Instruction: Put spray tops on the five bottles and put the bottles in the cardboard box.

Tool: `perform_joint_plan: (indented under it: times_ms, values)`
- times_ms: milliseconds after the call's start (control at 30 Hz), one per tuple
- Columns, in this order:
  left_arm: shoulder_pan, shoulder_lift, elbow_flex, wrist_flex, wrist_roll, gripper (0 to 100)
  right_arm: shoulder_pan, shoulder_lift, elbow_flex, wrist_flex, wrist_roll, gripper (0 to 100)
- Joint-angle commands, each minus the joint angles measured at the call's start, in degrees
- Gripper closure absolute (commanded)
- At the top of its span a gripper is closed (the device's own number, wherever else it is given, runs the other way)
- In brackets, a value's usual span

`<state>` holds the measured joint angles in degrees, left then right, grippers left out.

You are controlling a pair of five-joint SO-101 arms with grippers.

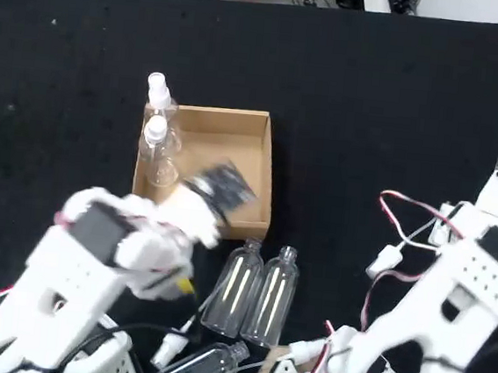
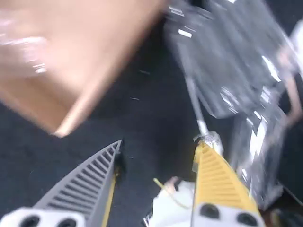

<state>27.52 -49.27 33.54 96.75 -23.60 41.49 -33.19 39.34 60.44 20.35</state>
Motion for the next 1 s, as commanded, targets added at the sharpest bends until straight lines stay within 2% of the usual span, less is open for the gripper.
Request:
perform_joint_plan:
  times_ms: [0, 67, 233, 367, 633, 967]
  values:
    - [15.2, 4.7, -1.0, 0.1, 1.1, 77, 3.9, 8.6, -7.4, -0.3, 2.2, 74.1]
    - [19.8, 6.3, 0.9, -1.7, 2.0, 77, 6.0, 12.7, -10.7, -0.3, 2.2, 74.1]
    - [28.6, 10.0, 5.1, -8.5, 9.6, 77, 10.5, 21.0, -19.2, 0.2, 2.2, 74.1]
    - [34.4, 12.6, 7.7, -12.6, 11.6, 72, 12.7, 25.8, -23.9, 0.2, 2.3, 74.1]
    - [34.8, 16.4, 13.5, -21.3, 18.5, 72, 17.1, 31.7, -30.5, 0.2, 3.7, 74.1]
    - [35.1, 16.4, 20.8, -21.7, 16.5, 72, 17.5, 33.5, -32.7, 0.3, 4.6, 74.1]
